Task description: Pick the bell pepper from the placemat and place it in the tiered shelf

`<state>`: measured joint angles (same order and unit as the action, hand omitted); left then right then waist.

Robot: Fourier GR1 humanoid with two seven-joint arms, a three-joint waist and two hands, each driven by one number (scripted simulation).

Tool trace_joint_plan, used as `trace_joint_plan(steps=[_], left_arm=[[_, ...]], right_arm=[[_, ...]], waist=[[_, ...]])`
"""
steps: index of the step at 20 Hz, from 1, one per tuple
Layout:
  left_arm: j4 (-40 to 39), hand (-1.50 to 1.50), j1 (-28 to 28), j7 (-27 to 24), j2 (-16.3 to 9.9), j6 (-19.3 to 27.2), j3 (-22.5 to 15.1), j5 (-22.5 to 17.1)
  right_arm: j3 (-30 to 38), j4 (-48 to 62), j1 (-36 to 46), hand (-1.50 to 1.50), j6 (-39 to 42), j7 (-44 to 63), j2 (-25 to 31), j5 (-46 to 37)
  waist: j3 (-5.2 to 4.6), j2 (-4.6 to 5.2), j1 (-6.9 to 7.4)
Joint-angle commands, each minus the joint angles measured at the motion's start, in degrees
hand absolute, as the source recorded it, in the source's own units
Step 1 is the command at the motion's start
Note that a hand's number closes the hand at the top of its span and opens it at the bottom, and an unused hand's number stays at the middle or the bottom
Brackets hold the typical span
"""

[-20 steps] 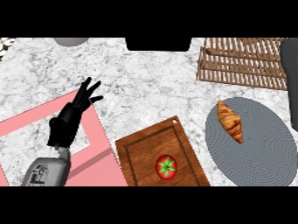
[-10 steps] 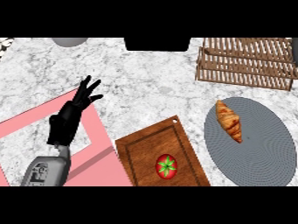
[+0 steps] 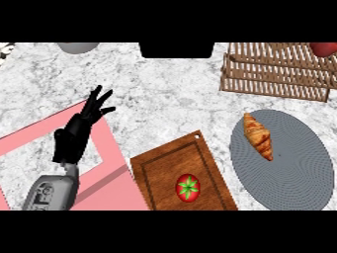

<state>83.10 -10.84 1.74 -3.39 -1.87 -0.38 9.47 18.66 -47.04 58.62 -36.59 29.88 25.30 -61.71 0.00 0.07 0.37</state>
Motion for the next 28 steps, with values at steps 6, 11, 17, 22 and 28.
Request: trace_joint_plan(steps=[6, 11, 17, 22, 28], left_arm=[[-1.25, 0.0, 1.59, -1.78, -0.33, -0.11, 0.16, 0.5], [-1.96, 0.0, 2.11, -2.48, 1.37, 1.57, -0.75, 1.43], [-2.47, 0.0, -0.17, -1.15, 1.63, 2.13, -0.42, 1.4], [-0.07, 0.0, 1.61, -1.02, -0.05, 1.03, 0.18, 0.94], [-1.1, 0.0, 2.54, -1.69, -1.55, -0.01, 2.41, -0.65]], right_arm=[[1.56, -9.64, -0.57, -1.5, 4.0, -2.16, -0.53, 10.61], [1.99, -15.87, -2.14, -1.5, 8.34, -1.57, 0.3, 15.6], [7.62, -17.75, 2.69, -1.5, 1.62, -0.51, 1.47, 20.27], [11.15, -26.29, -1.46, -1.5, 6.26, 7.39, 8.27, 20.78], [17.54, -38.27, -11.61, -1.5, 19.54, 19.64, 14.05, 25.5]], waist=[[-0.01, -0.13, -0.37], [-0.01, -0.18, -0.51], [0.01, -0.11, -0.38], [-0.01, -0.47, -1.24], [0.0, -0.91, -2.94]])
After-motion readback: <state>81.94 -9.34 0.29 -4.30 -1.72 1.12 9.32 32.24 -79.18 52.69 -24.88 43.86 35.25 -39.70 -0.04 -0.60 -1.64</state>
